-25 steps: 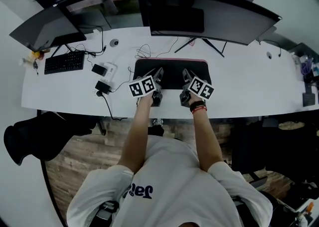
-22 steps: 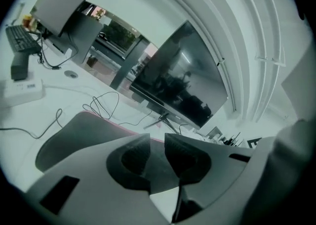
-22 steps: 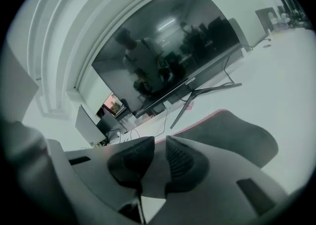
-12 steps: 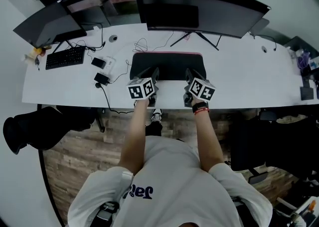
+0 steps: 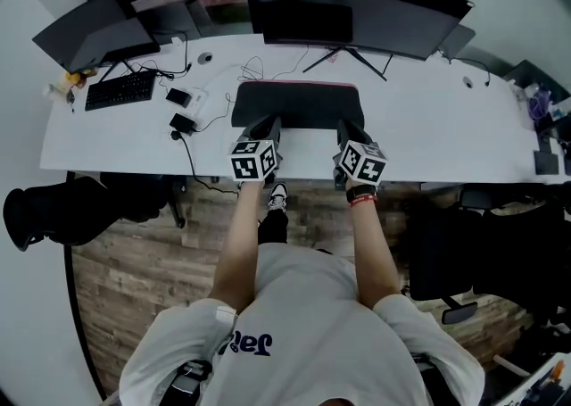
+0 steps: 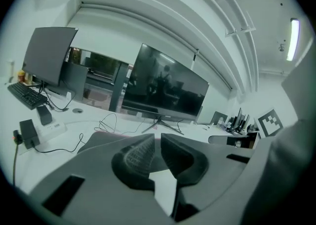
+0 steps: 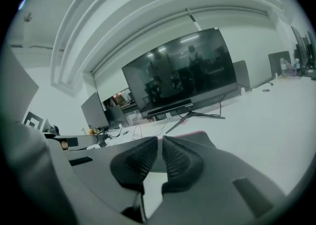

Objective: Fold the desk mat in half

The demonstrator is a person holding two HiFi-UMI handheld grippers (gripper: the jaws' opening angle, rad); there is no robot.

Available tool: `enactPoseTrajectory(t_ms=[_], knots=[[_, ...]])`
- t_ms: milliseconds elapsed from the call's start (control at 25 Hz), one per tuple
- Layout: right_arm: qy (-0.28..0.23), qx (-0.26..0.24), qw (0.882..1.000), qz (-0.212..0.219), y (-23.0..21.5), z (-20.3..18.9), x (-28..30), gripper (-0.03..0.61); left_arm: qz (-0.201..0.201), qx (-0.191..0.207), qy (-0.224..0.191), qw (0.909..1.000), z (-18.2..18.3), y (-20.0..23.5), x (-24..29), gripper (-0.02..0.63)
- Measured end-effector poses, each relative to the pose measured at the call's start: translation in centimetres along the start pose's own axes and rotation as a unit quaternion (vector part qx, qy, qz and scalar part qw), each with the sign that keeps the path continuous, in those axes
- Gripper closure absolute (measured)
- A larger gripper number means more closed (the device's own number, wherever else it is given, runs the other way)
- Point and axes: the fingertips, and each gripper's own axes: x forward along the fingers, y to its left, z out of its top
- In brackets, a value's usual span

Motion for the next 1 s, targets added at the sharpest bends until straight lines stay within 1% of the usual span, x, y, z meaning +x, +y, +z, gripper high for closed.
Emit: enactPoseTrajectory(t_ms=[80, 240, 400, 520, 640, 840, 1000], knots=[[-0.005, -0.017, 1.0, -0.003, 0.3, -0.2, -1.4, 0.538, 0.006, 0.01, -0.003, 0.9999, -0.3, -0.5, -1.2, 0.566], [-0.021, -0.052, 0.998, -0.008, 1.0, -0.1, -3.8, 0.549, 0.023, 0.045, -0.019, 0.9985, -0.3, -1.5, -3.5, 0.582], [-0.036, -0.059, 0.998, -0.008, 1.7, -0.5, -6.3, 0.563, 0.032, 0.07, -0.041, 0.9962, -0.3, -2.5, -5.9, 0.589], [-0.049, -0.066, 0.997, -0.009, 2.0, -0.5, -8.2, 0.565, 0.033, 0.081, -0.063, 0.9942, 0.2, -3.6, -7.6, 0.592], [-0.06, -0.082, 0.995, -0.009, 2.5, -0.7, -10.0, 0.565, 0.034, 0.088, -0.076, 0.9926, 0.1, -4.5, -9.3, 0.592], [-0.079, -0.092, 0.993, -0.006, 3.6, -0.9, -13.2, 0.565, 0.034, 0.099, -0.086, 0.9909, -0.7, -6.0, -12.2, 0.592], [-0.09, -0.105, 0.99, -0.007, 4.4, -1.3, -15.0, 0.565, 0.035, 0.1, -0.091, 0.9903, -1.4, -6.3, -14.1, 0.593]])
